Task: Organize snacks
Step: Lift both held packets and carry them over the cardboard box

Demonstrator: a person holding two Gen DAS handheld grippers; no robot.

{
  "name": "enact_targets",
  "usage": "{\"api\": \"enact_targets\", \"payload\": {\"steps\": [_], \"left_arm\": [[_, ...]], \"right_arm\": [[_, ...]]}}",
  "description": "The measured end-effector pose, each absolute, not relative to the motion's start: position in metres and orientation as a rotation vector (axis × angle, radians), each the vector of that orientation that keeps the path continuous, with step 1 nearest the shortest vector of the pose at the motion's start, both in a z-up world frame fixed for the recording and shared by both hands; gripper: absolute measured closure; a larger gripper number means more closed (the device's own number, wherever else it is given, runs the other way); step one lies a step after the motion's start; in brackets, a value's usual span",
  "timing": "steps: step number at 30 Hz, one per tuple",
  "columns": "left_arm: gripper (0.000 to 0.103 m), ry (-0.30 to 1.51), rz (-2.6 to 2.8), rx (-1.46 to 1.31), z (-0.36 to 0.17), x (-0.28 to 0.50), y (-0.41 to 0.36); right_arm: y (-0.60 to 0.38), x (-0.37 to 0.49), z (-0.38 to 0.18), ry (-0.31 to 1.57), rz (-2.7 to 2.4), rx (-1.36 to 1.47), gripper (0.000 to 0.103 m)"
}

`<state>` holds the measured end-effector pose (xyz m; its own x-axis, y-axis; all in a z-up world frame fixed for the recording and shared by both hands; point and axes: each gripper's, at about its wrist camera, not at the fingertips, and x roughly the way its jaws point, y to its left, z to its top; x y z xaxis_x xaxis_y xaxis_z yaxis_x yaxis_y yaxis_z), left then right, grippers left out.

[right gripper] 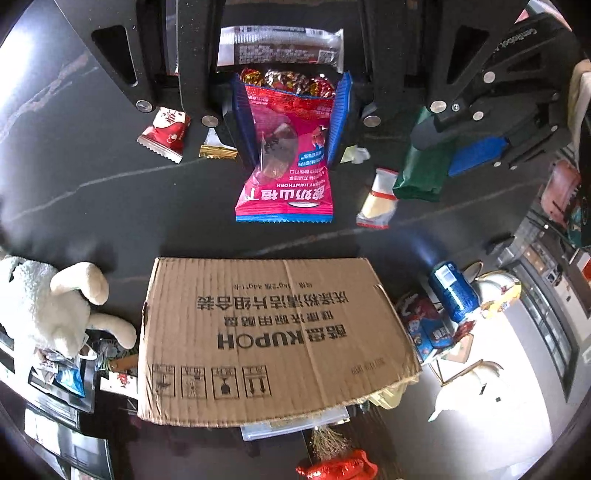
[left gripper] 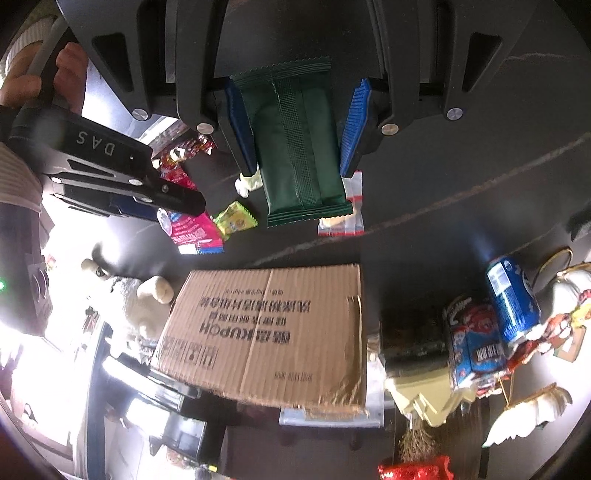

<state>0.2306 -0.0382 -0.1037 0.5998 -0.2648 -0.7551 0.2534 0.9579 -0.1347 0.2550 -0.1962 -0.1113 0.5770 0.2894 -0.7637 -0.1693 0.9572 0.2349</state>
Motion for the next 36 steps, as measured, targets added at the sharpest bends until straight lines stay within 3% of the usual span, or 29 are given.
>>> {"api": "enact_targets", "payload": {"steps": [22,36], "left_arm": [[0.058,0.707,-0.305,-0.02,0.007,0.237,-0.032],[0.058,0.651,-0.316,0.022,0.062,0.276,-0.043]], "right_arm": [[-0.198,0.248,-0.008,0.754,0.284,0.135,0.065],[-0.209,0.29,0.043,0.72,0.266,0.12,0.065]]}}
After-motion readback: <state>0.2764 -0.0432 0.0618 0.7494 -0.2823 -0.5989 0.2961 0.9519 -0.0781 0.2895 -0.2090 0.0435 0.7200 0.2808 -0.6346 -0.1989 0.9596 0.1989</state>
